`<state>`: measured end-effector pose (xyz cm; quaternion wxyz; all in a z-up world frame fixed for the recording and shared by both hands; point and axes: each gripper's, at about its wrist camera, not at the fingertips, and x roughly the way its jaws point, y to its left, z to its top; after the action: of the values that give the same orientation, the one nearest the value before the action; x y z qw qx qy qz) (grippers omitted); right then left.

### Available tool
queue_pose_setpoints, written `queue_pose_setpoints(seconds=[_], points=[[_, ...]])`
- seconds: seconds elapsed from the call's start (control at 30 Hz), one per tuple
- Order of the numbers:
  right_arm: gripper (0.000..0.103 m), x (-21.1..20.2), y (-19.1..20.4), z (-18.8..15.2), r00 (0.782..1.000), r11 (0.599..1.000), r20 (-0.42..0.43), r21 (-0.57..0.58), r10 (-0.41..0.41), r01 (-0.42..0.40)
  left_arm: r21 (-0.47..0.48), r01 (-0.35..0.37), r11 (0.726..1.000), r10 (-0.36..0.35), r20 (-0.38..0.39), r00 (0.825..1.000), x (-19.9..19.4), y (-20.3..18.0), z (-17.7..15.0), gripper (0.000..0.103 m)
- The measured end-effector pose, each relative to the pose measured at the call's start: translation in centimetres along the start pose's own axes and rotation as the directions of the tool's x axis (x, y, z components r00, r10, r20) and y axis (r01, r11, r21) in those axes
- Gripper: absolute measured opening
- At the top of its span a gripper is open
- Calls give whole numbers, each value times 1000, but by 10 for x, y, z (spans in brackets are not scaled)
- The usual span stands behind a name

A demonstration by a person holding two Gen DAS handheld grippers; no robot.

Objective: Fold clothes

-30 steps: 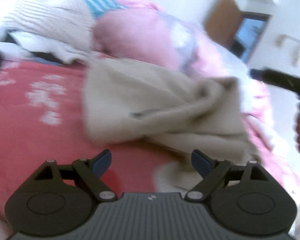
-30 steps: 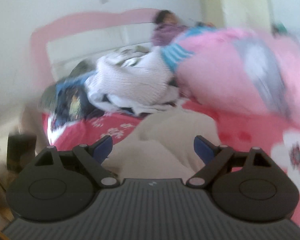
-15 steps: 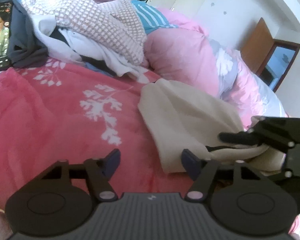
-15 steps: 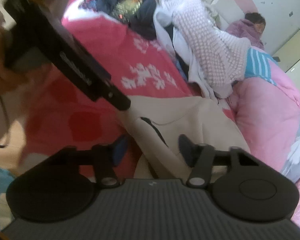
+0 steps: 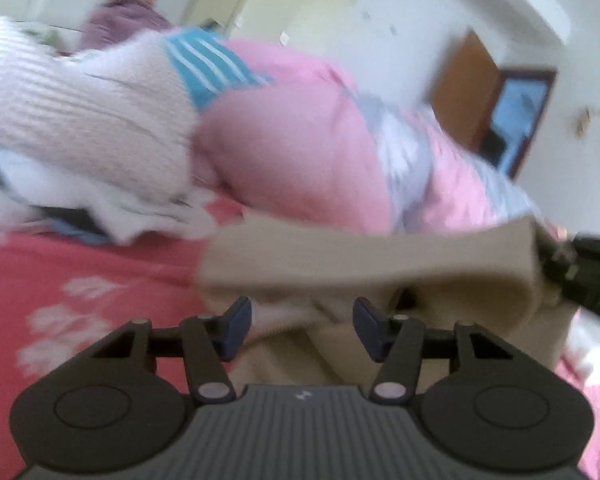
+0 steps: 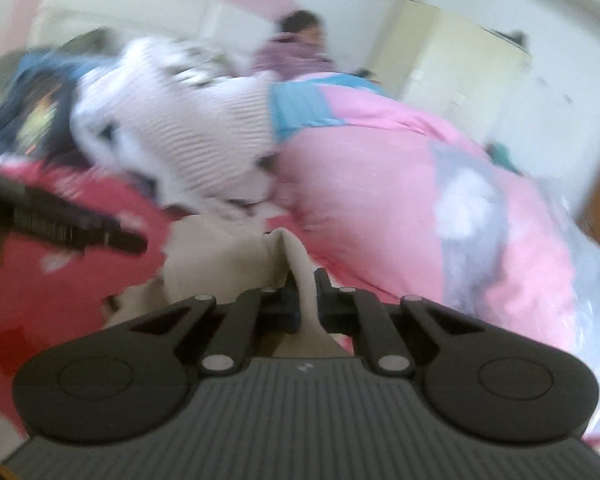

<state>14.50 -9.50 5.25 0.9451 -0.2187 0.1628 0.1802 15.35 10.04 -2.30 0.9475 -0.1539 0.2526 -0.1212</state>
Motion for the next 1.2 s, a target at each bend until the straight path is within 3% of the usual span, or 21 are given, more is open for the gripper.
queue_pose_setpoints(seconds=[0.23,0.47,0.67,0.83,0.93,1.03,1.2], points=[[5,14,-84,-26,990,972,-10,189,-137,137,113,32,993,-30,-17,999,58,-35,7,55],[5,40,-139,-69,974,923,-78,310,-212,226,173,110,979,-108,-17,994,61,-44,0,54],[5,62,-162,-96,965,884,-113,387,-236,262,144,212,967,-214,-1,977,56,-41,5,56],[5,74,-182,-111,958,860,-131,421,-257,288,131,293,947,-298,20,954,49,-41,4,77],[5,85,-192,-126,950,842,-163,442,-265,311,147,278,949,-283,12,959,51,-45,1,87],[5,99,-203,-149,938,811,-214,473,-273,344,144,236,961,-236,-19,972,62,-43,-3,87],[5,116,-220,-201,920,721,-323,581,-221,377,52,246,968,-243,-59,968,79,-28,-3,87]])
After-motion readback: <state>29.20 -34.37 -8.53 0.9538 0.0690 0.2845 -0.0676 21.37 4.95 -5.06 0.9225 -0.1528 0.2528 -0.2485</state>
